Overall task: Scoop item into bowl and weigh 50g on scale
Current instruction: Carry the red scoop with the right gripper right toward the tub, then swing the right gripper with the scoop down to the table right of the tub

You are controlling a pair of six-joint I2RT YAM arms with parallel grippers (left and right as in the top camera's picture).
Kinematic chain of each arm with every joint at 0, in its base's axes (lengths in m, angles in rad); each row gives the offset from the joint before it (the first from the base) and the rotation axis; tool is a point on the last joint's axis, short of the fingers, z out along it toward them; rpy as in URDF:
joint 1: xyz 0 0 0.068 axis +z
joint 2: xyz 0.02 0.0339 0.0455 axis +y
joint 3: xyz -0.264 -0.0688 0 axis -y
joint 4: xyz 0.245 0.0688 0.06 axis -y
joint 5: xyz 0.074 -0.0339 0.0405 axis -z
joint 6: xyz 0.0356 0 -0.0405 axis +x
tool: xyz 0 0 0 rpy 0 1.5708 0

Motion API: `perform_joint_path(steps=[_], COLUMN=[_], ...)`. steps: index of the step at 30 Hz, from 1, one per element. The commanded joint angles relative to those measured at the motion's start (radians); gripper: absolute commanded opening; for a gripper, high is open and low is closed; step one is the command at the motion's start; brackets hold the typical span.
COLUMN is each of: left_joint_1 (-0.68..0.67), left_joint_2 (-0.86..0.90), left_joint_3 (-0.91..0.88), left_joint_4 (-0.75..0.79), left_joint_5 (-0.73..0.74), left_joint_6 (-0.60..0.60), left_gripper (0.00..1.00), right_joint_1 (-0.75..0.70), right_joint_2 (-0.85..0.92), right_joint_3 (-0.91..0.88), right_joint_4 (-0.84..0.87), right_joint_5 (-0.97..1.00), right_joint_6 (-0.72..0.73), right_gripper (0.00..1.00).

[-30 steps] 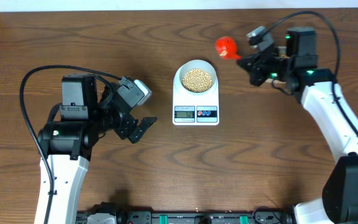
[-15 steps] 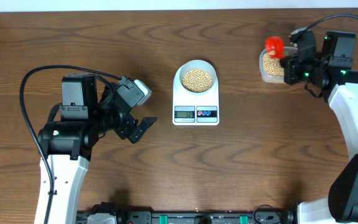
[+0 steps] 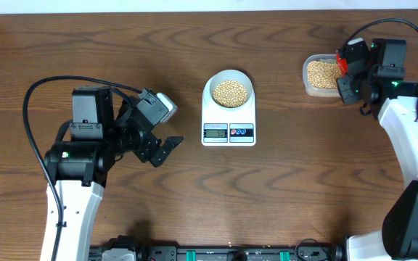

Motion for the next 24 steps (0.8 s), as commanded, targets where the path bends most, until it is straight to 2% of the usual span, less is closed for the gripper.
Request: perform_joint_path(steps=[1,12,17,22,24], left_joint_1=[0.005,0.005,0.005,0.005,0.005], left_joint_2=[0.002,0.002,0.002,0.002,0.002], left_joint_3=[0.019,0.019,0.019,0.019,0.019], left_joint_4=[0.0,0.0,0.0,0.0,0.0], left_joint_5=[0.002,0.002,0.002,0.002,0.002], left_joint_6=[0.013,0.013,0.013,0.013,0.013], left_gripper=[0.98,0.98,0.98,0.98,0.98], right_joint_1=[0.018,0.059,0.075,0.069,0.047], right_joint_2=[-0.027,-0.028,-0.061,-0.152,-0.214], right_joint_3=[0.009,0.009,0.01,0.01,0.01], right_joint_4=[0.002,0.074,0.153,0.168,0.168], right_joint_5=[0.074,0.138,0.12,0.02,-0.041], right_joint_6=[-0.04,-0.099,0.015,0.069,0.134], right_gripper=[0.02,0.01,0.01,0.01,0.01])
